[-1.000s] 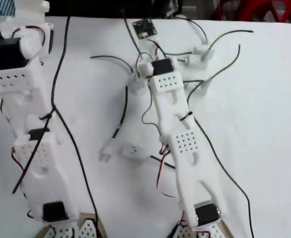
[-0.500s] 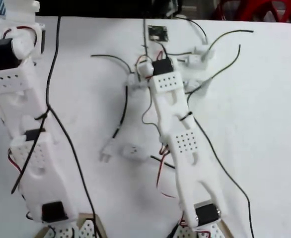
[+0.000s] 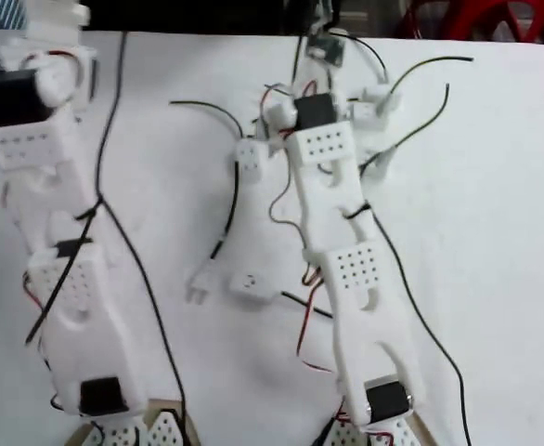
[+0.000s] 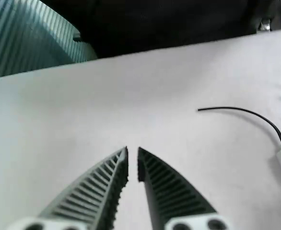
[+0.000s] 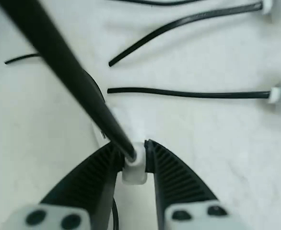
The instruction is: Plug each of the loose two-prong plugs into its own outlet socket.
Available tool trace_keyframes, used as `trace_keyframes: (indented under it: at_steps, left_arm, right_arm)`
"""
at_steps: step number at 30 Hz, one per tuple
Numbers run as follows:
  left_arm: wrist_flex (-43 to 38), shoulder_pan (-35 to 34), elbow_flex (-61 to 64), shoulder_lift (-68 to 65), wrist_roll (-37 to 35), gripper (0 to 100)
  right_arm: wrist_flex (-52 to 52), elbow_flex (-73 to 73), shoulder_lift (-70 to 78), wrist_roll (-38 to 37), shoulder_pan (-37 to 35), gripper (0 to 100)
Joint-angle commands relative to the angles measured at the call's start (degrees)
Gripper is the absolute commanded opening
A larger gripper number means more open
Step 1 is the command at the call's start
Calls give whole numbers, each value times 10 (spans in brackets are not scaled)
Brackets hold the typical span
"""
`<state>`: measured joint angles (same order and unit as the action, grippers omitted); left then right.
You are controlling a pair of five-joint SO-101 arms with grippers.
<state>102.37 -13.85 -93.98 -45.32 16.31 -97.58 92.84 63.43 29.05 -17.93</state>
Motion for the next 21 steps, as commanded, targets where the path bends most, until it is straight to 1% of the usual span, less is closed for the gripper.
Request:
trace_keyframes:
  at_steps: [1, 3, 6, 9, 16, 19, 21]
  left_arm:
    - [0, 22, -14, -43, -5, 188]
    - [1, 32, -14, -77, -12, 230]
    - [1, 54, -14, -123, -39, 252]
    - [1, 89, -14, -160, -51, 277]
    - [-1, 160, -15, -185, -95, 328]
    - [-1, 179, -14, -189, -105, 334]
    - [-1, 181, -14, -190, -105, 334]
  right_arm:
    - [-10, 18, -82, -26, 43, 17]
    - [-12, 18, -97, -37, 58, 17]
    - [-13, 17, -114, -57, 74, 17]
    - [-14, 16, -131, -84, 76, 17]
    - [-16, 11, -195, -133, 88, 17]
    - [-16, -47, -240, -158, 103, 17]
    - [-16, -121, -285, -167, 111, 17]
